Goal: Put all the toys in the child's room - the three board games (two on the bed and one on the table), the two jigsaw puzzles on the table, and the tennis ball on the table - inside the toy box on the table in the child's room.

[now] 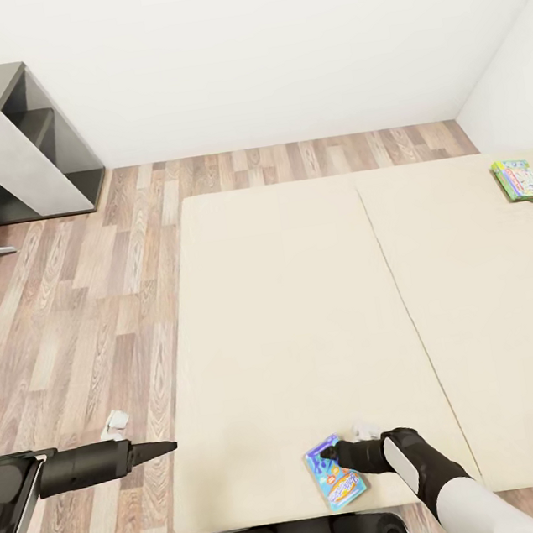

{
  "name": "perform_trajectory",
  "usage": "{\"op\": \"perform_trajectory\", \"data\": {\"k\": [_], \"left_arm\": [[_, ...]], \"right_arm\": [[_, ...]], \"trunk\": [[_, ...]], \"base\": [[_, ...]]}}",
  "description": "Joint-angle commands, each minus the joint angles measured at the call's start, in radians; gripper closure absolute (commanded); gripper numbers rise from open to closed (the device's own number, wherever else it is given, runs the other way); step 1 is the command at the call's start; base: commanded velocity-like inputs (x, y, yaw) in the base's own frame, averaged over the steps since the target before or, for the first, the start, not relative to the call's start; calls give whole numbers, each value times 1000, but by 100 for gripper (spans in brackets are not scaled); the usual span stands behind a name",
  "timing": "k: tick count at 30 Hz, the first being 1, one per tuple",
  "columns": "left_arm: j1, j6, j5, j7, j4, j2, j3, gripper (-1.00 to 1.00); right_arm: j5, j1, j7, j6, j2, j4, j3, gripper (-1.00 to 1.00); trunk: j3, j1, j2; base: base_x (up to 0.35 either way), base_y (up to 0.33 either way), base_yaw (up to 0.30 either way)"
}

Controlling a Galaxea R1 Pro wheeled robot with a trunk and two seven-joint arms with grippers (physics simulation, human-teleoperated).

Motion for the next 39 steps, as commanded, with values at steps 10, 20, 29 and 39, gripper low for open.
{"op": "perform_trajectory", "data": {"k": [10,20,29,39], "left_arm": [[0,11,-1,-4,0,0,0,-100],[0,11,-2,-4,0,0,0,-100],[0,11,-1,-4,0,0,0,-100],[0,11,-1,-4,0,0,0,-100]], "right_arm": [[0,0,-6,16,1,0,-8,-100],[2,0,-6,15,1,0,-9,-100],[2,0,-6,15,1,0,-9,-100],[2,0,-6,15,1,0,-9,-100]], "trunk": [[-1,0,-1],[-1,0,-1],[-1,0,-1],[-1,0,-1]], "base": [[0,0,0],[0,36,0],[0,9,0],[0,0,0]]}}
